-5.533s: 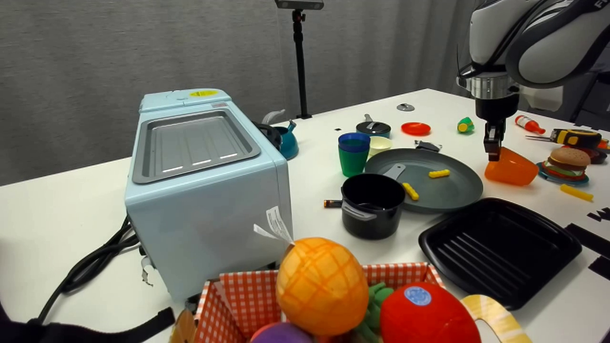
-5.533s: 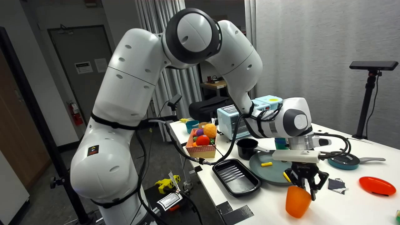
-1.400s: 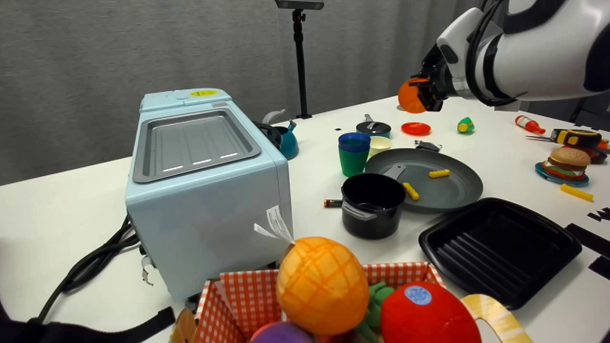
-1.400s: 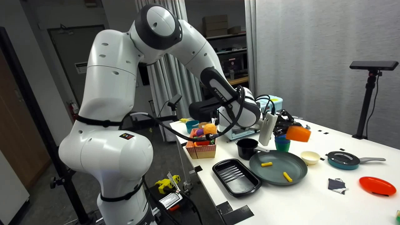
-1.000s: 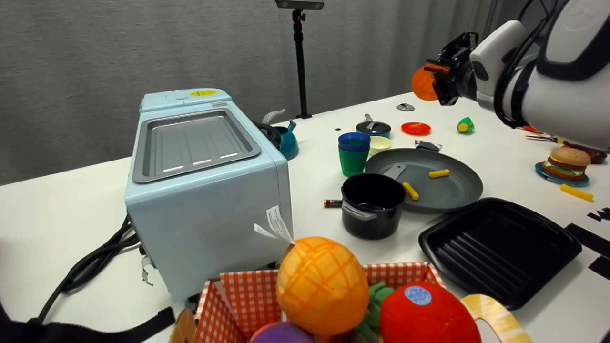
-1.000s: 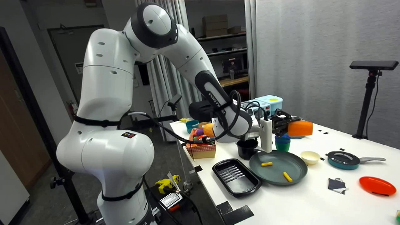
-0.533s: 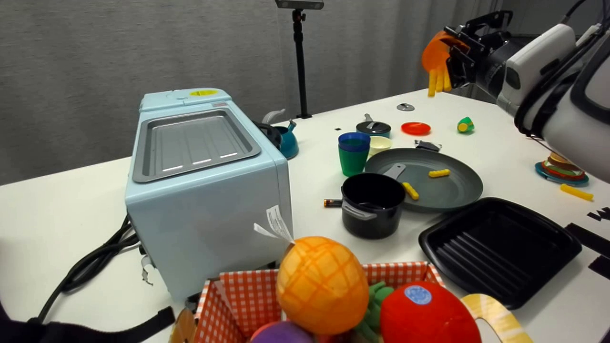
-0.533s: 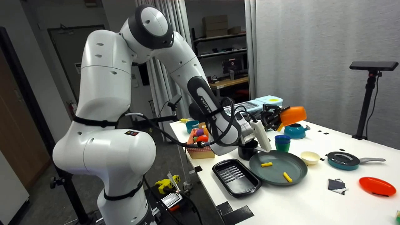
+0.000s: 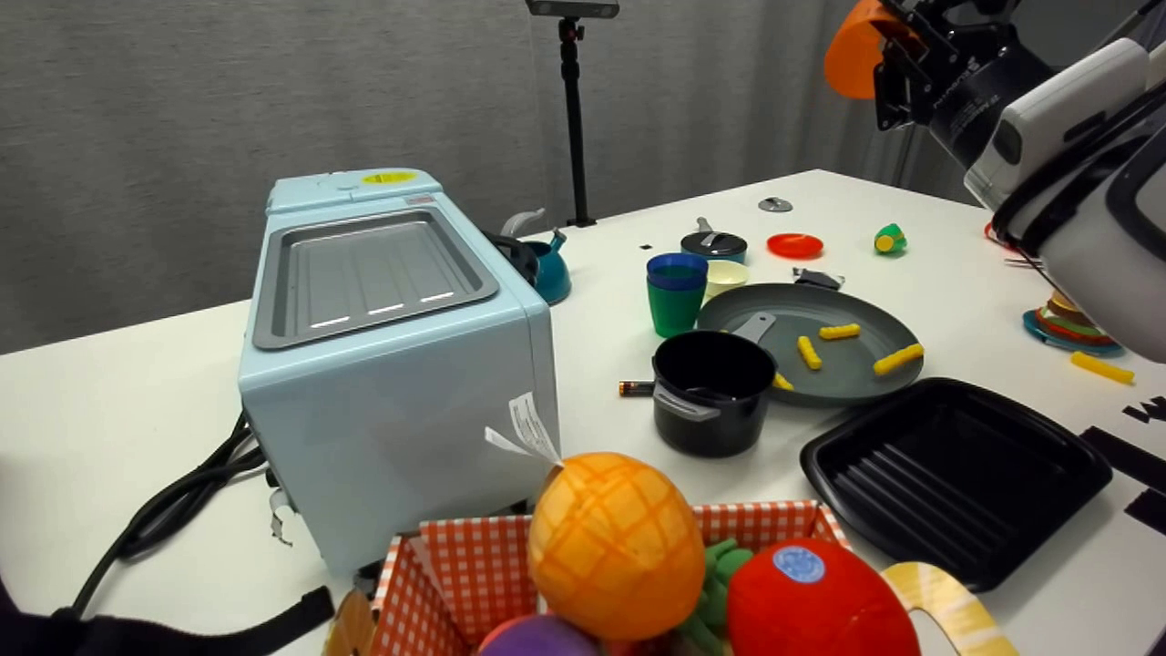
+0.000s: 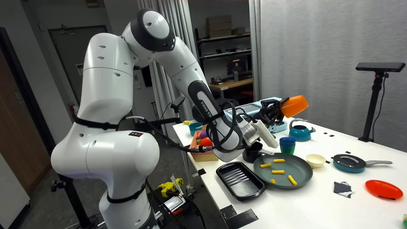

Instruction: Pour some of the content from the orange cup onto the plate, pick up one object and put it on the small plate and pour it back onto the big plate, and then pour the rest of the content from the orange cup.

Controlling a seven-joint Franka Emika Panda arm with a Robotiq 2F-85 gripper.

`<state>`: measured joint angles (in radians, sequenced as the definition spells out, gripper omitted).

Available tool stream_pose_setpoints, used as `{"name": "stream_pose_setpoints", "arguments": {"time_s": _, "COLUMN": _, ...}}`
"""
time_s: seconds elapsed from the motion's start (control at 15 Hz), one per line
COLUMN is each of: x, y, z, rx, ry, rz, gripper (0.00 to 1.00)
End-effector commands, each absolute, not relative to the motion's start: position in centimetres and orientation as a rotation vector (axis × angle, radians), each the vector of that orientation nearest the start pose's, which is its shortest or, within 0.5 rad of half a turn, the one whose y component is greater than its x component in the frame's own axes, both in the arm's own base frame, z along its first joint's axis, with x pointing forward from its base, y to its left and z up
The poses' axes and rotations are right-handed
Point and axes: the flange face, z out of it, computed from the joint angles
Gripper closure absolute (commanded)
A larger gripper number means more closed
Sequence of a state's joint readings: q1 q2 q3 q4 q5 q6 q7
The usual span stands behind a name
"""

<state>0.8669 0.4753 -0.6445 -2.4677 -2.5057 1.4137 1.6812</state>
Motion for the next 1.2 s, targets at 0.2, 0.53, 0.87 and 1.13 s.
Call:
{"name": "stream_pose_setpoints", "arguments": {"time_s": 0.2, "x": 51.6, "y": 2.1, "z": 25.4, "rx": 0.977, "ry": 0.570, "rz": 1.224, "gripper": 0.97}}
{"name": "stream_pose_setpoints", "arguments": {"time_s": 0.53, "x": 54.6, "y": 0.3, "z": 28.5, "rx": 1.252, "ry": 0.533, "rz": 1.222, "gripper": 0.97}}
{"name": "stream_pose_setpoints", "arguments": {"time_s": 0.87, "x": 57.4, "y": -3.0, "z": 31.9, "rx": 1.542, "ry": 0.515, "rz": 1.199, "gripper": 0.97}}
{"name": "stream_pose_setpoints", "arguments": {"time_s": 1.13, "x": 58.9, "y": -5.1, "z": 32.5, "rx": 1.794, "ry": 0.528, "rz": 1.175, "gripper": 0.97}}
